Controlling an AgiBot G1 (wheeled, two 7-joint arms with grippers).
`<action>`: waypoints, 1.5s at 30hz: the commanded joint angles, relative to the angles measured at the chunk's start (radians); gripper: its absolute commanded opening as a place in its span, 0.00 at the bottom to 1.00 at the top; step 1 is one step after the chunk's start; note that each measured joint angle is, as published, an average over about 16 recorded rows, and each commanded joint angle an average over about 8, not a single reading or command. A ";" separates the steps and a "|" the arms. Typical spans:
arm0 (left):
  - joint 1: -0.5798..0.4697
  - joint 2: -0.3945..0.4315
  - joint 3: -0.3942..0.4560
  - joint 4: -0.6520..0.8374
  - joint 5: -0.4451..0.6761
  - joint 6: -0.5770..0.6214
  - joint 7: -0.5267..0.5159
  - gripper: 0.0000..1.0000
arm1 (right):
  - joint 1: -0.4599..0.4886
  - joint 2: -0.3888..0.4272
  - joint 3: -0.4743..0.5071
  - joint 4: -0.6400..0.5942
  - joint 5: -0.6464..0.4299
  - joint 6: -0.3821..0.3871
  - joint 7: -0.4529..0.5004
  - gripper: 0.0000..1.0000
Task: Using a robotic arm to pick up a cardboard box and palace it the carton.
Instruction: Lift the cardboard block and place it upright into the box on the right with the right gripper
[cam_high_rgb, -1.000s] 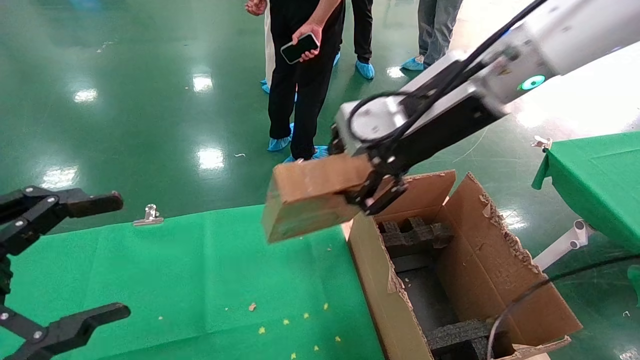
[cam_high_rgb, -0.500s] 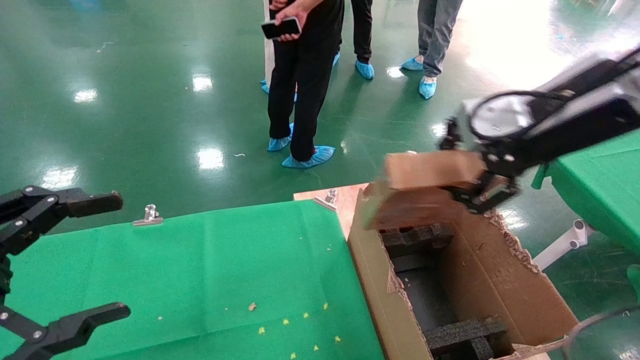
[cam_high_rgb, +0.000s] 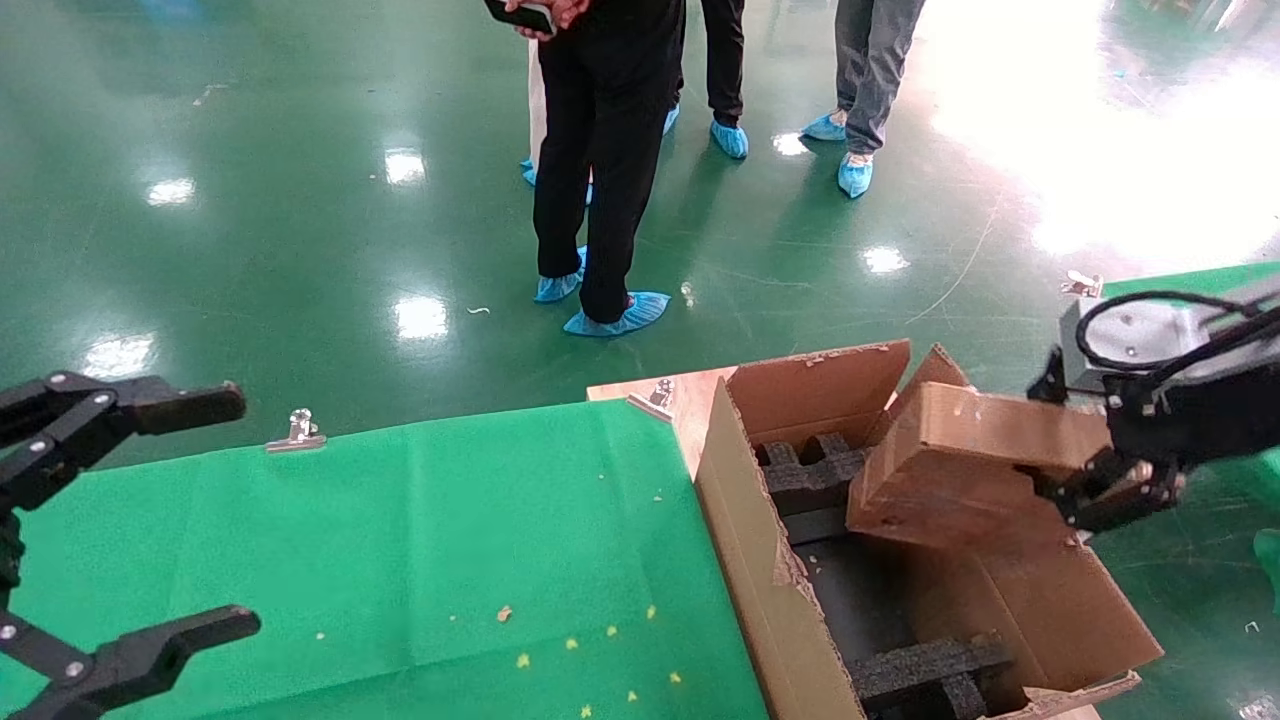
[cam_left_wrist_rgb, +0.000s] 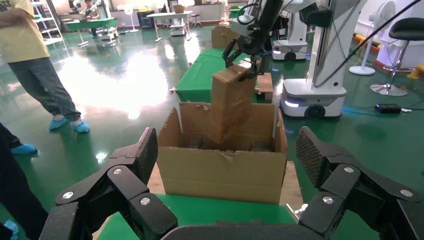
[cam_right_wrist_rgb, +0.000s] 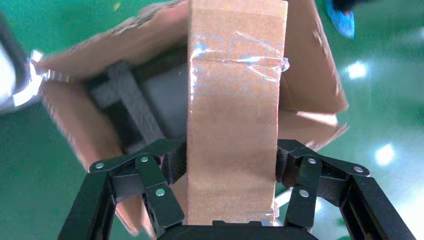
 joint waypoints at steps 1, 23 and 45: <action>0.000 0.000 0.000 0.000 0.000 0.000 0.000 1.00 | -0.018 0.032 -0.010 0.002 0.007 0.033 0.041 0.00; 0.000 0.000 0.000 0.000 -0.001 0.000 0.000 1.00 | -0.187 0.341 -0.121 0.176 0.024 0.439 0.492 0.00; 0.000 0.000 0.001 0.001 -0.001 0.000 0.000 1.00 | -0.259 0.252 -0.191 0.092 0.072 0.548 0.650 0.00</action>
